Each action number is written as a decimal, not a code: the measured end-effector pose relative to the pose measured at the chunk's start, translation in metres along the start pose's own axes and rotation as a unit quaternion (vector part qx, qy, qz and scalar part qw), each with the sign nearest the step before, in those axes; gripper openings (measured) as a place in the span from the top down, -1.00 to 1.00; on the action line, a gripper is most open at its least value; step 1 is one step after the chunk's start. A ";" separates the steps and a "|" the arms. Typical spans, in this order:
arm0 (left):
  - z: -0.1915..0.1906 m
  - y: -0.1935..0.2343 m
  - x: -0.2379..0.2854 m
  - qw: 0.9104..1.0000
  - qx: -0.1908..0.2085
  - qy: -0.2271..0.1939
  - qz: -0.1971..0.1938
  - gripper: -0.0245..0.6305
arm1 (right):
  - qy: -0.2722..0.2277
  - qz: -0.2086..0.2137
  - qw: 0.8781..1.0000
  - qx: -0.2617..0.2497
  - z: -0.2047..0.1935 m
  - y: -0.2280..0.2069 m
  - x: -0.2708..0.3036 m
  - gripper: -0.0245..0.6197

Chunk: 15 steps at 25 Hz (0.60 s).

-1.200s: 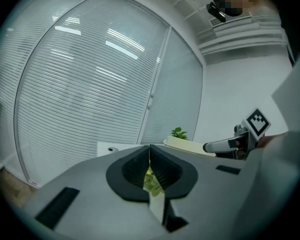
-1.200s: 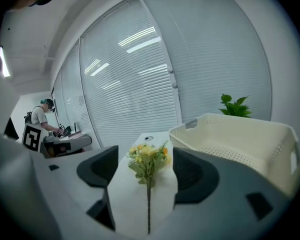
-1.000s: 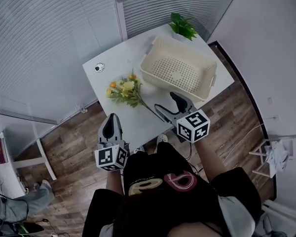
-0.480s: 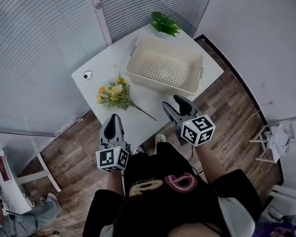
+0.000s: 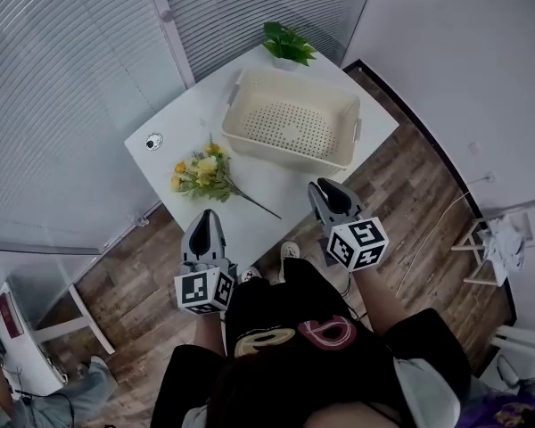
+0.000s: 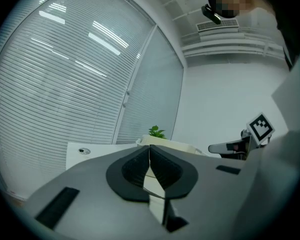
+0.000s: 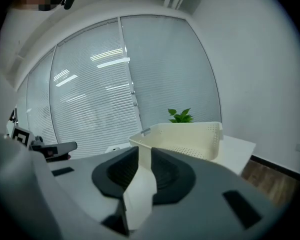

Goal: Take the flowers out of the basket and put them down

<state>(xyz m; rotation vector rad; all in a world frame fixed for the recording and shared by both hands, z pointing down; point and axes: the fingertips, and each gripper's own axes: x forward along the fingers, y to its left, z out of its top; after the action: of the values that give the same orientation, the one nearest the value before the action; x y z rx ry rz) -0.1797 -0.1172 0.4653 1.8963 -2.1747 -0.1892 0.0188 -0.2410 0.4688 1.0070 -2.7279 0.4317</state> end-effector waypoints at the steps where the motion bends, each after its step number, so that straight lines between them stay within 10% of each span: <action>1: -0.002 -0.001 0.001 1.000 0.001 0.002 -0.002 0.87 | -0.001 -0.007 1.000 0.003 -0.001 -0.002 -0.001 0.69; 15: -0.008 -0.010 0.006 1.000 -0.002 0.014 -0.025 0.87 | -0.045 -0.090 0.995 0.009 0.001 -0.030 -0.025 0.90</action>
<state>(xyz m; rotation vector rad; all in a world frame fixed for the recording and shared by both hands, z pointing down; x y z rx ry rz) -0.1690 -0.1239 0.4710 1.9405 -2.1096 -0.1736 0.0570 -0.2477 0.4671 1.2934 -2.6835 0.3906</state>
